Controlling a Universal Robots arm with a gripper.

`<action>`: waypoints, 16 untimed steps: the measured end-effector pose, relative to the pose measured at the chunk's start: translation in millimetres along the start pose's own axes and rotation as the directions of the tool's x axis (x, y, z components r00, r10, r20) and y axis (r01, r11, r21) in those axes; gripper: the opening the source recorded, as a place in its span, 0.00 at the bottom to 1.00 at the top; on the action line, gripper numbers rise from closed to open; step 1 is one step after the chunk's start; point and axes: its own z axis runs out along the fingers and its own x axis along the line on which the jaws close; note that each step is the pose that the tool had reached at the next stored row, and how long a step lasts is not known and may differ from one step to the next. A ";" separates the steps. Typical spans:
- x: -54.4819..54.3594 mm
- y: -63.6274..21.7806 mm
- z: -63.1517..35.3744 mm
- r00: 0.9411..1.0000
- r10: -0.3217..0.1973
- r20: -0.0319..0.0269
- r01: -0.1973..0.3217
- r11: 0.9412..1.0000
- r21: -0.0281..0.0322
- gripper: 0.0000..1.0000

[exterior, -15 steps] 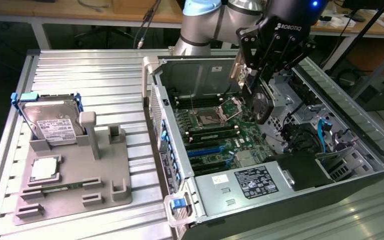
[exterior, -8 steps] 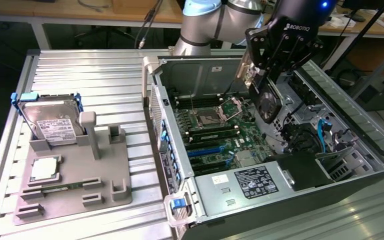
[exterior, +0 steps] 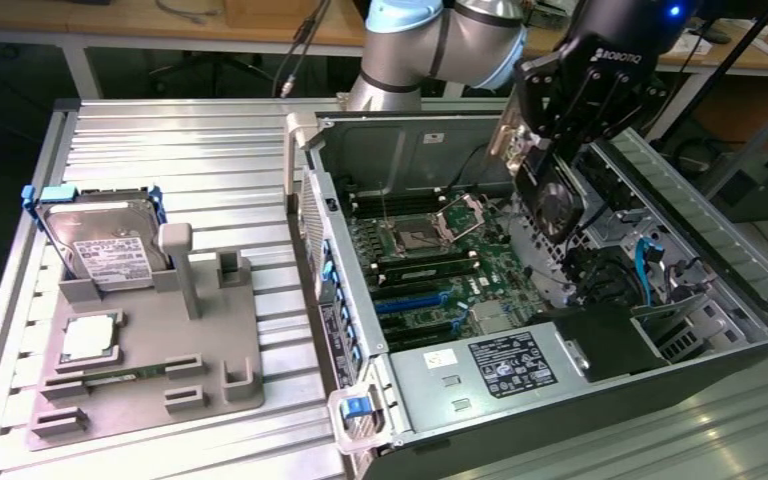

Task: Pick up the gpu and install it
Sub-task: 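Pick up the gpu and move the gpu toward the slot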

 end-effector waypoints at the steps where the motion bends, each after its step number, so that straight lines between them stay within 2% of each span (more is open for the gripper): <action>1: -2.1 0.3 0.0 1.000 0.000 0.000 0.000 1.000 0.000 0.27; 8: -14.7 2.1 -0.1 1.000 0.000 0.000 0.000 1.000 0.000 0.27; 16: -15.2 2.1 -0.1 1.000 0.000 0.000 0.000 1.000 0.000 0.27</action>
